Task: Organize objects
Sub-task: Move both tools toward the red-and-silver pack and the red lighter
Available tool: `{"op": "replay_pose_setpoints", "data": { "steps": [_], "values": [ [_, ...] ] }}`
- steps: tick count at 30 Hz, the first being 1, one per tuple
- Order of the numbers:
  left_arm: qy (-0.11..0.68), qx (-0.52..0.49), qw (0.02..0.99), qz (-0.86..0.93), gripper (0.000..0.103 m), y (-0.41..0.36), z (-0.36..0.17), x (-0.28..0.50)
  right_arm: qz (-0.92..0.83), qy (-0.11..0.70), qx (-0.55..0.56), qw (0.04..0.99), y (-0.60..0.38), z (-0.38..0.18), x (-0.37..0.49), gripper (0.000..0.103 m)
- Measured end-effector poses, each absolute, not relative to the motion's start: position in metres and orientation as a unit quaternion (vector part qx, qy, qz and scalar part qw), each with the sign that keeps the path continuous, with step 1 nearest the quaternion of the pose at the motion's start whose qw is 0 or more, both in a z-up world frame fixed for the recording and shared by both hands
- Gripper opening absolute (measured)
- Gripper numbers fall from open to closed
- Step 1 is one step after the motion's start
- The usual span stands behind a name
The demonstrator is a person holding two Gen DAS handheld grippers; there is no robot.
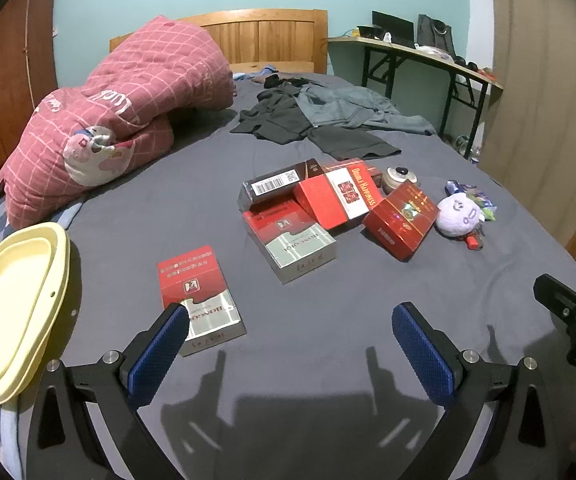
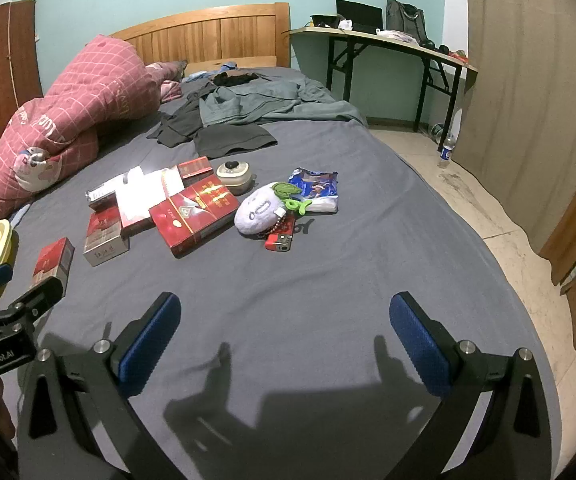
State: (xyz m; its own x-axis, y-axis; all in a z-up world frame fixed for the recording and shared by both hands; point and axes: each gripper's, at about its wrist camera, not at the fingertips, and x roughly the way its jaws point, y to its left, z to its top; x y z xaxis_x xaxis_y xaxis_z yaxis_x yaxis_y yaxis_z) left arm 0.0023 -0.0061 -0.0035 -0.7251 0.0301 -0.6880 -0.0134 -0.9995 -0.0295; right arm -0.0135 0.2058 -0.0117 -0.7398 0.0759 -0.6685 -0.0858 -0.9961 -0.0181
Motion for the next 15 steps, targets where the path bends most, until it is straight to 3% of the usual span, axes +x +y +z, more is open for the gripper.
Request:
{"op": "replay_pose_setpoints", "data": {
  "steps": [15],
  "values": [
    [-0.016, -0.375, 0.037, 0.926, 0.103, -0.0127, -0.0032, 0.0032, 0.933, 0.008, -0.357, 0.044, 0.2103, -0.0099, -0.0141, 0.103]
  ]
}}
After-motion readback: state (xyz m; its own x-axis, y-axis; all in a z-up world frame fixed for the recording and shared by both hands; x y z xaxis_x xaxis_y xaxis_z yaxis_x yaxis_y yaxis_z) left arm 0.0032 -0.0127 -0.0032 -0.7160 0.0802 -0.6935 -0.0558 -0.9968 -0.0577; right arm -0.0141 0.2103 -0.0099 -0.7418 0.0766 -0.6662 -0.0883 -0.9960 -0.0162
